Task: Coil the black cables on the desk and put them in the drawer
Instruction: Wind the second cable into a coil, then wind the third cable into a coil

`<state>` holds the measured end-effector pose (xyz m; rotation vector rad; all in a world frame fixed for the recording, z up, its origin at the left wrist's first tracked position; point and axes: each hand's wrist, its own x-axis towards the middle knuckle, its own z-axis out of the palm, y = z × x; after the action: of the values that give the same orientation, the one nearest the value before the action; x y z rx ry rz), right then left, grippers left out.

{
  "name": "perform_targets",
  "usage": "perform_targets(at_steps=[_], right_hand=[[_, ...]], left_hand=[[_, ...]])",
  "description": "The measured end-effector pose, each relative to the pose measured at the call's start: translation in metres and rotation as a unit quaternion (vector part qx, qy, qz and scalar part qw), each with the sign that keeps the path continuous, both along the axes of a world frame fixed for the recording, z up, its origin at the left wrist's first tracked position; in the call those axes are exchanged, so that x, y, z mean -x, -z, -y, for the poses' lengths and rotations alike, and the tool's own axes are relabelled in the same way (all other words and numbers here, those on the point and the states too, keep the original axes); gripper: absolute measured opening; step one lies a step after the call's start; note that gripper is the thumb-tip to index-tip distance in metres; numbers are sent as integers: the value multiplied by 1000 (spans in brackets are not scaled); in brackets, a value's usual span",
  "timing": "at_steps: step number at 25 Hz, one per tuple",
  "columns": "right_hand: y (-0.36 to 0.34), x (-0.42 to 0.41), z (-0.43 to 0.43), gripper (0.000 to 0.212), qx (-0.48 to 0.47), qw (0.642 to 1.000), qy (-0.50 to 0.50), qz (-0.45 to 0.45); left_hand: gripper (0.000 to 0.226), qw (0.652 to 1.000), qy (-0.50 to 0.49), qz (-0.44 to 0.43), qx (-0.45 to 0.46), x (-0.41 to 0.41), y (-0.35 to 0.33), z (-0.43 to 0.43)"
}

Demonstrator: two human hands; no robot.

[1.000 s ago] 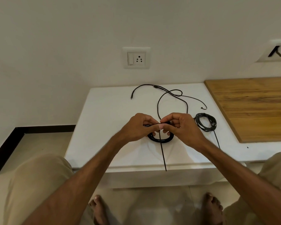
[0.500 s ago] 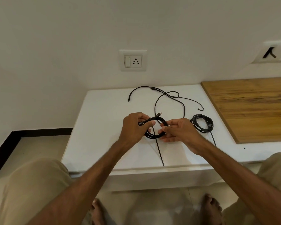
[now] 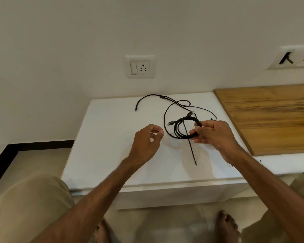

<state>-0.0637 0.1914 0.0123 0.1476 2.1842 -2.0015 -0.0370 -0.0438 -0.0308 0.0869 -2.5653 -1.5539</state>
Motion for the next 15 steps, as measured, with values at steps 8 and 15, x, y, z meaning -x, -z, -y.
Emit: perform_targets(at_steps=[8, 15], right_hand=[[-2, 13, -73, 21, -34, 990, 136, -6], [18, 16, -101, 8, -89, 978, 185, 23]], left_hand=[[14, 998, 24, -8, 52, 4, 9, -5], [21, 986, 25, -86, 140, 1, 19, -9]])
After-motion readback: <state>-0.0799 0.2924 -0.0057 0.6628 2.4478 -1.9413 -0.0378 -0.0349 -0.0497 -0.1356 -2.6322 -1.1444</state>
